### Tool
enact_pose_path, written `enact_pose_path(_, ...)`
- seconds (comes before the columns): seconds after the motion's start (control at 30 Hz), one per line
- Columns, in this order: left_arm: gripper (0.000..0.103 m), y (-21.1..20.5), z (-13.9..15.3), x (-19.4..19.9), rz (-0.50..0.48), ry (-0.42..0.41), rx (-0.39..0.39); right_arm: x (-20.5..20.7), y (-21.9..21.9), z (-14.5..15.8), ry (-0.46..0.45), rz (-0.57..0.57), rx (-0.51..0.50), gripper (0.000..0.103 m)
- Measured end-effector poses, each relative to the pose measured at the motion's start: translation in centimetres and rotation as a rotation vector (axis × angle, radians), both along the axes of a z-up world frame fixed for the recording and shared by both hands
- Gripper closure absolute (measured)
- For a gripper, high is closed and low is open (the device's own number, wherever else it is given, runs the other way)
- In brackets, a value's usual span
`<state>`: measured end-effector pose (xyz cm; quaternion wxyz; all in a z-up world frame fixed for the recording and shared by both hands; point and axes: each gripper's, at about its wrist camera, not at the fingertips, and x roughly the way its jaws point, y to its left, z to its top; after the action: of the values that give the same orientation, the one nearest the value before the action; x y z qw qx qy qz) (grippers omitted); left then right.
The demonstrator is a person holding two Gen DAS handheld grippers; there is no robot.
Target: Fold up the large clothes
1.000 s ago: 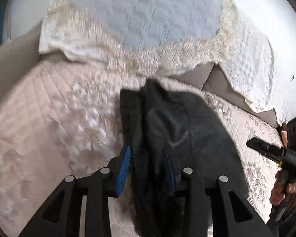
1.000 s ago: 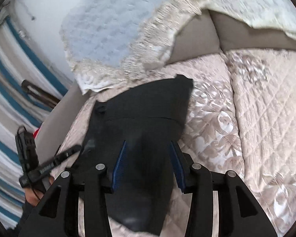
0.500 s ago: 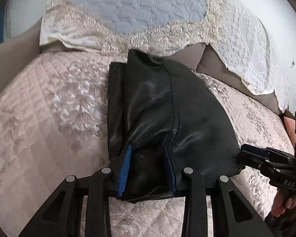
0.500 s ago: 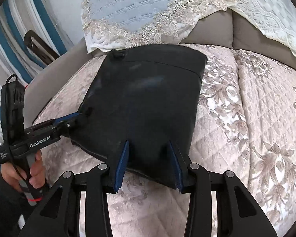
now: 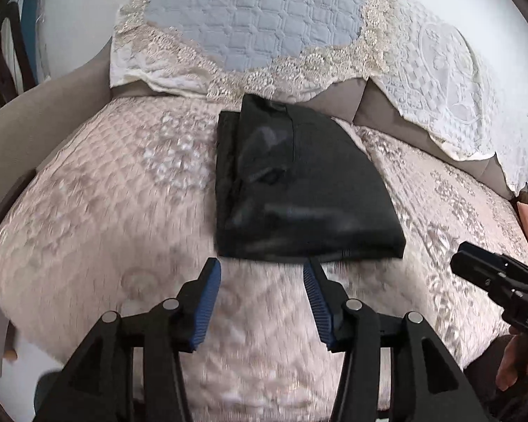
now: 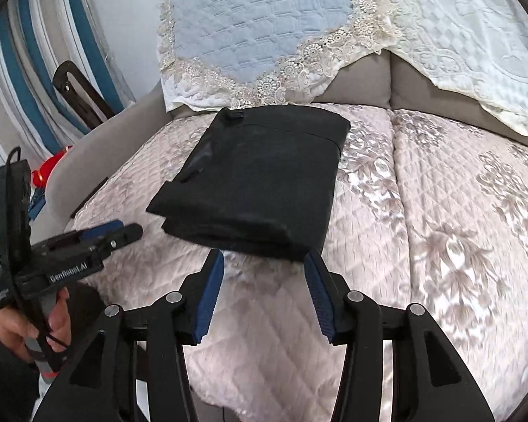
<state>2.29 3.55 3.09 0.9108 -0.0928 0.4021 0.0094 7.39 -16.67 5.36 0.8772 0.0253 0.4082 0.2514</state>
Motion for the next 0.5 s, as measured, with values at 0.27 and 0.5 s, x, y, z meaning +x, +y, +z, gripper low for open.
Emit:
enact_pose_path(0.27, 0.052, -0.4, -0.7, -1.4, -0.007, 0.022, 0.023, -1.5, 0.5, -1.1, 0.014, -0.006, -0.046, 0.051)
enact_pose_path(0.5, 0.052, -0.4, -1.1, -1.8, 0.001, 0.033, 0.03, -2.3, 0.9, -1.5, 0.012, -0.009, -0.067, 0.051)
